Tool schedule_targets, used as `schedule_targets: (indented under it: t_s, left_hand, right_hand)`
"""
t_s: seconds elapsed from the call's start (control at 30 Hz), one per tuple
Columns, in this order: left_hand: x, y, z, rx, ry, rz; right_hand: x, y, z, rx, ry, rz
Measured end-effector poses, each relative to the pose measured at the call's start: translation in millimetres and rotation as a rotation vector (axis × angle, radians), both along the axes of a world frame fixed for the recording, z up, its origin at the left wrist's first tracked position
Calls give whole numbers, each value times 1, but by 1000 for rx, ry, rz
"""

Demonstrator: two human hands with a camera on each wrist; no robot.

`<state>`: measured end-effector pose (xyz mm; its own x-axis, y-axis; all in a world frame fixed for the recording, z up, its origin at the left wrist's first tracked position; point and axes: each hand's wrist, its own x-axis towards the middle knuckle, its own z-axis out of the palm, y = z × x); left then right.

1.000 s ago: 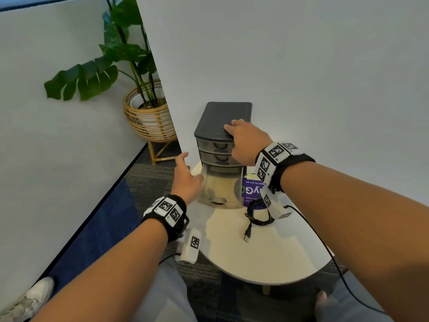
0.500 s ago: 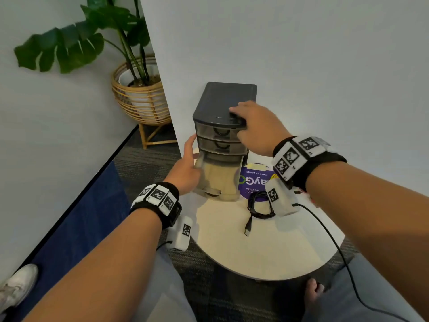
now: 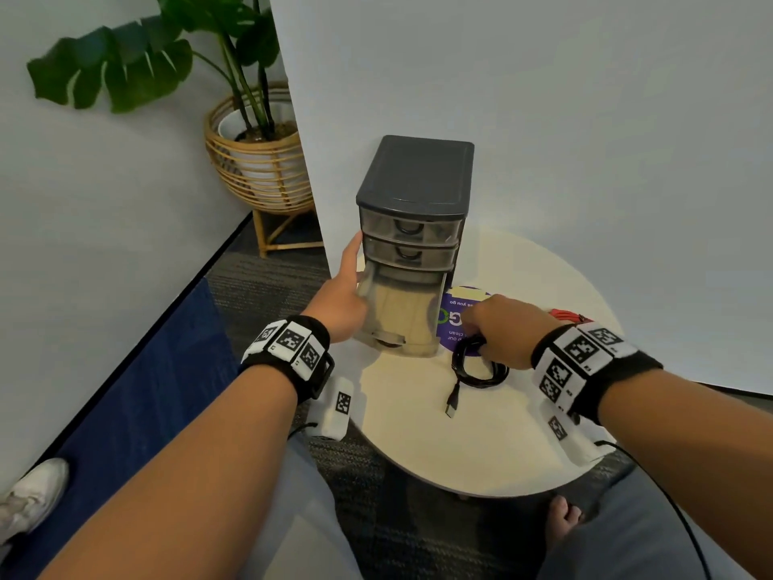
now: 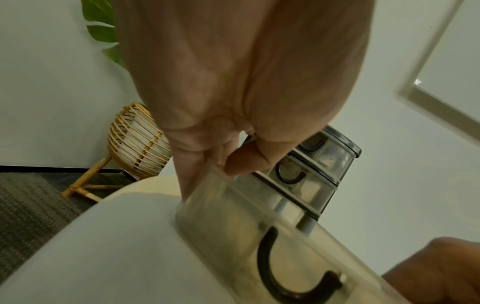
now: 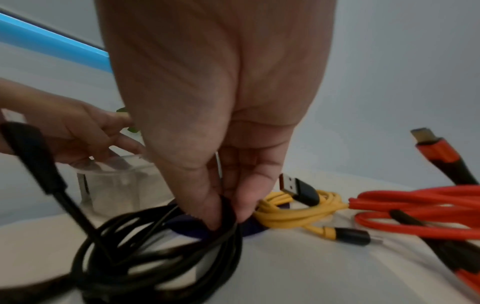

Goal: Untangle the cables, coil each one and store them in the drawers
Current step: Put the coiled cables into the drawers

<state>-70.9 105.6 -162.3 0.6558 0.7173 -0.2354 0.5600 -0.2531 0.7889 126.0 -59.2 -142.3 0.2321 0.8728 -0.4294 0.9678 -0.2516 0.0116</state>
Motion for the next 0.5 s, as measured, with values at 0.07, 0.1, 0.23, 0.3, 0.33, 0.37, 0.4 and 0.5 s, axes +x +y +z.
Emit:
schedule_targets:
  t_s: [0.07,0.1,0.23,0.3,0.33,0.37,0.4,0.5]
  left_hand:
    - [-2,-2,2,-18,2,4]
    - [-3,-2,2,-27,5,4]
    - [-3,-2,4,-8,24,-28]
    - [-2,-2,4,12,59,-41]
    - [-2,-2,4,12,73,-45]
    - [-2,-2,4,7,80,-50]
    - [-1,-2,4,0,85,-55]
    - [0,-2,3,-24,80,-65]
  right_hand:
    - [-1,2,1,-32,-29,18]
    - [0,4,3,-27,-29,18]
    - [12,13,32,142,76,-101]
    - [15,20,50,233,153,-158]
    - [15,24,58,265,187,-179]
    - [13,29,64,290,220,-197]
    - [11,33,68,308,247,-212]
    - [5,43,76,365,279,-233]
